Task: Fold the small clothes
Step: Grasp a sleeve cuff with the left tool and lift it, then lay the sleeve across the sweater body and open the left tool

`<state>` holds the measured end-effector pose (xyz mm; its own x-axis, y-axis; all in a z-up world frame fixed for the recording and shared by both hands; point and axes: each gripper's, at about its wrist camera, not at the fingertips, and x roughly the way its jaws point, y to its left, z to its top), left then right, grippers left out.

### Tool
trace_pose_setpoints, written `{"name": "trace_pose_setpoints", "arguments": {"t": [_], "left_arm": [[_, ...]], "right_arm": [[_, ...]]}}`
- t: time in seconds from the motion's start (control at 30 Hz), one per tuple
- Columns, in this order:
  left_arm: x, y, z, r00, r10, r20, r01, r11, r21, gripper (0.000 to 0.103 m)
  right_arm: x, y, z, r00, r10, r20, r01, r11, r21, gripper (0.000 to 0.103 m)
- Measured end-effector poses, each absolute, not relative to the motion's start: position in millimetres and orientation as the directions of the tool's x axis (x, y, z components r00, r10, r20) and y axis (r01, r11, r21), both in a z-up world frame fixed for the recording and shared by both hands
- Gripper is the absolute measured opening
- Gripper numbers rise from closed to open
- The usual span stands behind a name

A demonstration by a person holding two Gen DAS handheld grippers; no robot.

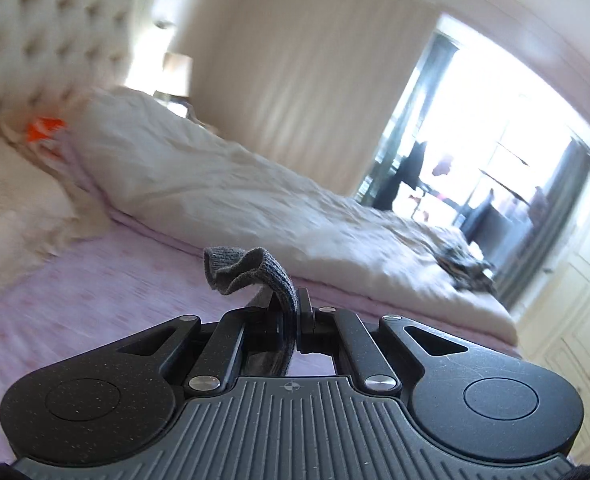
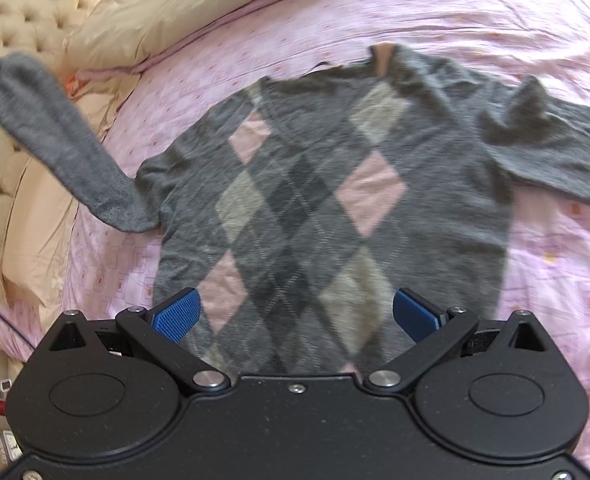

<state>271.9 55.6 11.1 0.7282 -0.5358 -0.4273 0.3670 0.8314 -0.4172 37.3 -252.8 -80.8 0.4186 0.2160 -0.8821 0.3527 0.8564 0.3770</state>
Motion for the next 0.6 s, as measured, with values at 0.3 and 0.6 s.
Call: {"name": "trace_pose_setpoints", "arguments": {"t": [0.3,0.6], "left_arm": [[238.5,-91.7,-83.5,0.533,-0.645,-0.548,0.511,0.761,-0.398,0.005],[223.4,-129.4,-143.5,0.348,-0.614,-0.708,0.545,0.747,-0.38,0.036]], "right_arm": [[-2.4,-297.7,-79.1,0.422,0.179,-0.889,0.419,0.831,0.366,0.102],[-17.1,-317.6,-85.0,0.408,0.158,-0.899,0.456,0.818,0.351,0.102]]}}
